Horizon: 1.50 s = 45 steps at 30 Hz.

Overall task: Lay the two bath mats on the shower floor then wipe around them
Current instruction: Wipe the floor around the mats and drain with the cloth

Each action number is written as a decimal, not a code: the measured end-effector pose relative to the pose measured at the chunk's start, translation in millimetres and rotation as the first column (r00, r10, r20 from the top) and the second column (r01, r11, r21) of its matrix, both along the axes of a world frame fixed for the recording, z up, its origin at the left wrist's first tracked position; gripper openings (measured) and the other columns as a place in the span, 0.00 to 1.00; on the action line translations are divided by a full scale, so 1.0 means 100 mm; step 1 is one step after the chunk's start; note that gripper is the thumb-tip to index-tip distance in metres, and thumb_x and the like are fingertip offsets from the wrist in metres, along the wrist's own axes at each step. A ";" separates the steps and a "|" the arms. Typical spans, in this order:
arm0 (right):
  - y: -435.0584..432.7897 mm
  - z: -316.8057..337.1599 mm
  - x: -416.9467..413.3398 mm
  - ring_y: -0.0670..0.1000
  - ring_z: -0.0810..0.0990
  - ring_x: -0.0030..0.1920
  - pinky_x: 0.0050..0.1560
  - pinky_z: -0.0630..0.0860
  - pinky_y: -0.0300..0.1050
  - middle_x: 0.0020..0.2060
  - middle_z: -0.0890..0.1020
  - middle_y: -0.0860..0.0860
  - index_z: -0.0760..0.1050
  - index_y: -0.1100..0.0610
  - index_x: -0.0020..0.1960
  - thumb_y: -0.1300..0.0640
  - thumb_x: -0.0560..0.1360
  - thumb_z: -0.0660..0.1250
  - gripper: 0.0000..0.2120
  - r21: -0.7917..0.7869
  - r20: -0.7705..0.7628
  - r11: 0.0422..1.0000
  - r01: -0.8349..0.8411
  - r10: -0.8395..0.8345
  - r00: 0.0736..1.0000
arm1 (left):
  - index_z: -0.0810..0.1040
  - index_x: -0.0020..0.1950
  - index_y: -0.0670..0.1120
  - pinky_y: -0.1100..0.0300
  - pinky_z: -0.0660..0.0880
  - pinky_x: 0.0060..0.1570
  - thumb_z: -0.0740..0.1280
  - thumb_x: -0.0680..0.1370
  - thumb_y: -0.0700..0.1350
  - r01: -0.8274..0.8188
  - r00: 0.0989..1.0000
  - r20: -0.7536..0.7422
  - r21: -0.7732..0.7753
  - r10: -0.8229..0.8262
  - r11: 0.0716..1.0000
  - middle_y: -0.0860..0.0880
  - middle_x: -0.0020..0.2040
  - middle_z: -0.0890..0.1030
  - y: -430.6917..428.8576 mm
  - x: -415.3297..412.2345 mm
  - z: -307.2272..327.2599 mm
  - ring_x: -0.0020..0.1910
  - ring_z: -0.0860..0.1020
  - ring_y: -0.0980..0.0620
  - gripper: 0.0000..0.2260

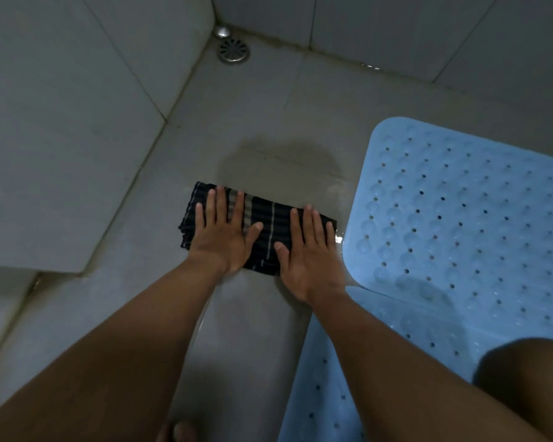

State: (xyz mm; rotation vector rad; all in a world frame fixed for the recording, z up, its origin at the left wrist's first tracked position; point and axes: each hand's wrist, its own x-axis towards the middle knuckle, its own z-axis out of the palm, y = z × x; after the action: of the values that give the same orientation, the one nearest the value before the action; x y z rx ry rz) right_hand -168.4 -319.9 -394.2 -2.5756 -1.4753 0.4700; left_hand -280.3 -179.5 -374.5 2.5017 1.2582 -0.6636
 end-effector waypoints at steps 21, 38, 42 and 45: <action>0.78 0.08 0.57 0.53 0.39 0.80 0.77 0.35 0.52 0.80 0.43 0.57 0.40 0.58 0.81 0.41 0.77 0.34 0.37 -0.054 0.040 0.938 0.343 -0.341 0.939 | 0.27 0.77 0.49 0.42 0.30 0.74 0.38 0.80 0.65 0.086 0.996 0.036 -0.070 -0.084 0.994 0.40 0.76 0.26 0.66 0.99 0.04 0.75 0.26 0.41 0.34; 1.18 0.21 1.10 0.55 0.33 0.78 0.77 0.35 0.54 0.79 0.35 0.58 0.31 0.59 0.78 0.42 0.83 0.41 0.34 -0.270 0.010 0.916 0.297 -0.306 0.952 | 0.27 0.77 0.49 0.42 0.31 0.74 0.39 0.81 0.65 0.132 0.991 0.001 -0.118 -0.133 0.984 0.41 0.76 0.26 1.04 1.45 0.09 0.75 0.26 0.42 0.34; 1.33 0.08 1.44 0.55 0.35 0.79 0.77 0.35 0.54 0.79 0.37 0.59 0.33 0.59 0.79 0.41 0.83 0.41 0.34 -0.179 0.027 0.943 0.282 -0.281 0.959 | 0.28 0.78 0.49 0.43 0.31 0.74 0.38 0.81 0.65 0.156 0.987 0.045 -0.031 -0.154 0.987 0.41 0.77 0.27 1.25 1.76 0.01 0.76 0.27 0.42 0.34; 1.43 0.04 1.67 0.55 0.35 0.79 0.77 0.35 0.53 0.79 0.37 0.59 0.33 0.59 0.79 0.41 0.83 0.42 0.34 -0.147 0.002 0.951 0.271 -0.274 0.962 | 0.29 0.78 0.50 0.44 0.31 0.74 0.38 0.81 0.66 0.159 0.985 0.066 -0.009 -0.158 0.987 0.42 0.77 0.28 1.39 1.97 -0.02 0.76 0.28 0.43 0.34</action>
State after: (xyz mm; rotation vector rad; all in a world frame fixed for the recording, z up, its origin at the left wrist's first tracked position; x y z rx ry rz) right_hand -1.2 -176.5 -390.1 -2.8218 -1.0906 0.5802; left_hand -83.4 -40.7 -376.5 2.6091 1.0361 -0.6192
